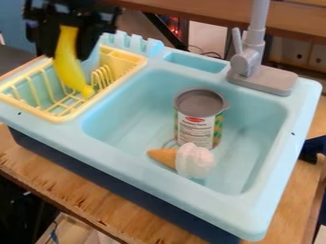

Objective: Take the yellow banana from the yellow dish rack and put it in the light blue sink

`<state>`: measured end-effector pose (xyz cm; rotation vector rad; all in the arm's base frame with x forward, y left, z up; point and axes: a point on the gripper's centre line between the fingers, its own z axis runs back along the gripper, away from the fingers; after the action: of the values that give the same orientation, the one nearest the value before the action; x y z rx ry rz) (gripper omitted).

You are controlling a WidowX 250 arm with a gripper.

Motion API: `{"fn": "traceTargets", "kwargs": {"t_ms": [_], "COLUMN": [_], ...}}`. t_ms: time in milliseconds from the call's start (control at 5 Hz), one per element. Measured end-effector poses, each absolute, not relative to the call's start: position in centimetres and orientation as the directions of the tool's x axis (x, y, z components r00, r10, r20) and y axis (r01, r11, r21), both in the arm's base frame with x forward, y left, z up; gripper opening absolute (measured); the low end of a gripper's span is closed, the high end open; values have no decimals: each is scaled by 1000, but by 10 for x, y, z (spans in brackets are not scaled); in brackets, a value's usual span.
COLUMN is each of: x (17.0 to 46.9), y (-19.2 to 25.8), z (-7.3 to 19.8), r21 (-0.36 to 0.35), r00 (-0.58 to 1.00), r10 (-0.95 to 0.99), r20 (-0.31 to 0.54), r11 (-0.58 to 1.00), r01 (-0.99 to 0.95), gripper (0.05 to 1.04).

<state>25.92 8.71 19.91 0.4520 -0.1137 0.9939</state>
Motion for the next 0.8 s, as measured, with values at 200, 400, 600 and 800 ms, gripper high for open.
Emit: {"fn": "traceTargets", "kwargs": {"t_ms": [200,400,600,800], "x": [269,282,285,287], "y": [68,48,41,41], "z": [216,220,211,191], "r21": [366,421,428,472], "r00": [735,855,896,909], "r10": [636,497,441,413], "r20": [234,146,49,-66], "r11": [643,751,802,815], "r01": [-673,-508,-417,-336], "gripper": [588,587,588,588]}}
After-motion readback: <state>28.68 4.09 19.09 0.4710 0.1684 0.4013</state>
